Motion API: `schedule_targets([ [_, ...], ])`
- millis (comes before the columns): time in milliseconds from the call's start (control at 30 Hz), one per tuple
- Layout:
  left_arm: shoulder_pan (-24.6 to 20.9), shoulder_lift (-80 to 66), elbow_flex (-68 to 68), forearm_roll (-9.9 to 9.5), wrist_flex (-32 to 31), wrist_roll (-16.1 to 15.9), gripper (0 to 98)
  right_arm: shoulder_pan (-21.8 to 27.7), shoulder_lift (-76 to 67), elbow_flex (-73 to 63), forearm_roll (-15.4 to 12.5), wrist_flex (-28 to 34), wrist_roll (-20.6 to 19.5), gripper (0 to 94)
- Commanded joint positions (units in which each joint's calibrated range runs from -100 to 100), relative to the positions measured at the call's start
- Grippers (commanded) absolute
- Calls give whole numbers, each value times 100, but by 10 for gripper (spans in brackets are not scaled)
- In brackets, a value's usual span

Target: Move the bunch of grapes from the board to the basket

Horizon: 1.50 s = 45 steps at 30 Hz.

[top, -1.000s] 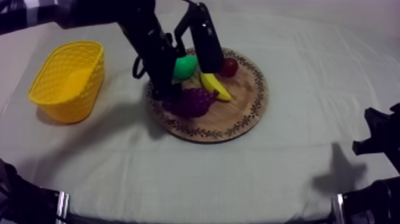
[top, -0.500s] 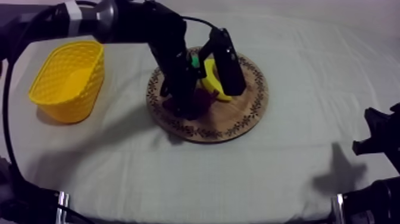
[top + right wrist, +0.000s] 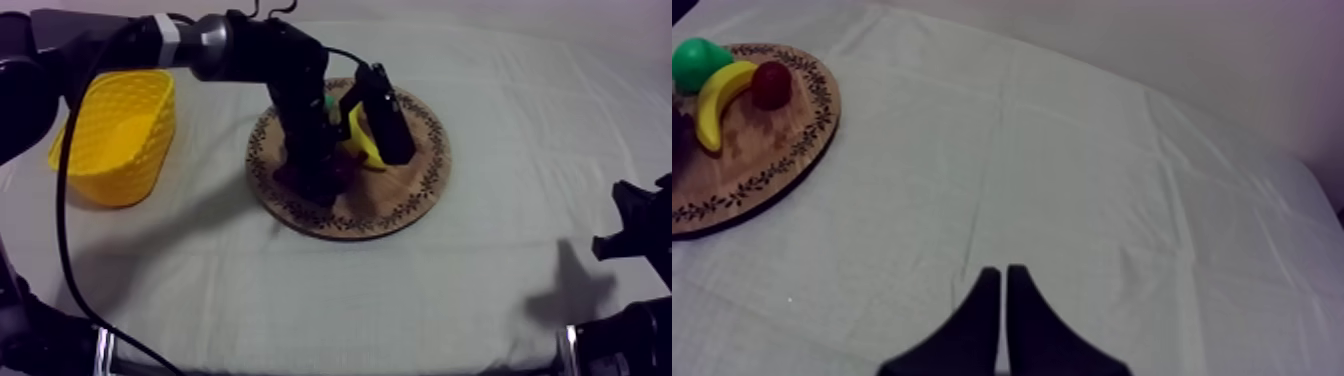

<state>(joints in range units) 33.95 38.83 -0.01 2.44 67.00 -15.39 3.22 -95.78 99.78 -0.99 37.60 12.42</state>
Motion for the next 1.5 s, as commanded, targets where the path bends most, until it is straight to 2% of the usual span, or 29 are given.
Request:
schedule_targets([
  [0,-2,33,-37,6,50,9,886,-1,2,-1,-1,-2,1,3],
  [367,-1,101,-111,10,132,71,750,-1,2,-1,-1,-2,1,3],
  [633,-1,103,-129,3,135,151,477,-1,2,-1,-1,-2,1,3],
  [767,-3,103,-145,-4,154,192,395,-1,2,-1,-1,-2,1,3],
  [1133,15,-85,-47,-20,170,283,345,-1,2,-1,-1,-2,1,3],
  [1467,158,-1206,101,-133,460,587,354,-1,2,-1,-1,-2,1,3],
])
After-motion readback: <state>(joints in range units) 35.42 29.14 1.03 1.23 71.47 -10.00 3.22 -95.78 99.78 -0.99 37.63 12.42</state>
